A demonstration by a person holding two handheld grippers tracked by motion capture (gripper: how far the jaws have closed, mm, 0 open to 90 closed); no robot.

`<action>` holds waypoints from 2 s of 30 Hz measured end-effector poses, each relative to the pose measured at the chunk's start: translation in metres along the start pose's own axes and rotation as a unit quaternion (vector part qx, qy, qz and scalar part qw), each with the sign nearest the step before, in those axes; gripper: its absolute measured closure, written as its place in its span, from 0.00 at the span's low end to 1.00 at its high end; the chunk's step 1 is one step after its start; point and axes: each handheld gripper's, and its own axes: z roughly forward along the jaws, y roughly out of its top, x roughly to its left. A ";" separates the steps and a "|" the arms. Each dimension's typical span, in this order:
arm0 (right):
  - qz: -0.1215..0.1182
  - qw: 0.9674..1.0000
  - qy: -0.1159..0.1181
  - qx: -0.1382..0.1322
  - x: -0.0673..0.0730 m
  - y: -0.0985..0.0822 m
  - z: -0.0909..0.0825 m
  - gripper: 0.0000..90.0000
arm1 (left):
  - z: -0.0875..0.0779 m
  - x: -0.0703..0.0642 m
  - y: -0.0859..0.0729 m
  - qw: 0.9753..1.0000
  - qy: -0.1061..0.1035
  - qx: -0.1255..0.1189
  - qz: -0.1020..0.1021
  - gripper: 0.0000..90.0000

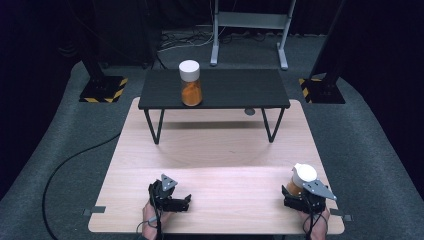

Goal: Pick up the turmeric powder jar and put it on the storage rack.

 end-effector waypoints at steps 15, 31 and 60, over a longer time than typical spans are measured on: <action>0.040 0.999 0.008 -0.010 -0.012 -0.005 -0.005 0.33 | 0.004 -0.006 0.005 1.000 0.004 0.004 0.011 0.00; 0.024 0.998 0.046 -0.018 -0.009 0.015 0.001 0.33 | 0.004 -0.006 0.005 1.000 0.004 0.004 0.011 0.00; -0.026 0.995 0.083 -0.043 -0.014 0.093 0.035 0.33 | 0.005 -0.005 0.005 1.000 0.002 0.003 0.013 0.00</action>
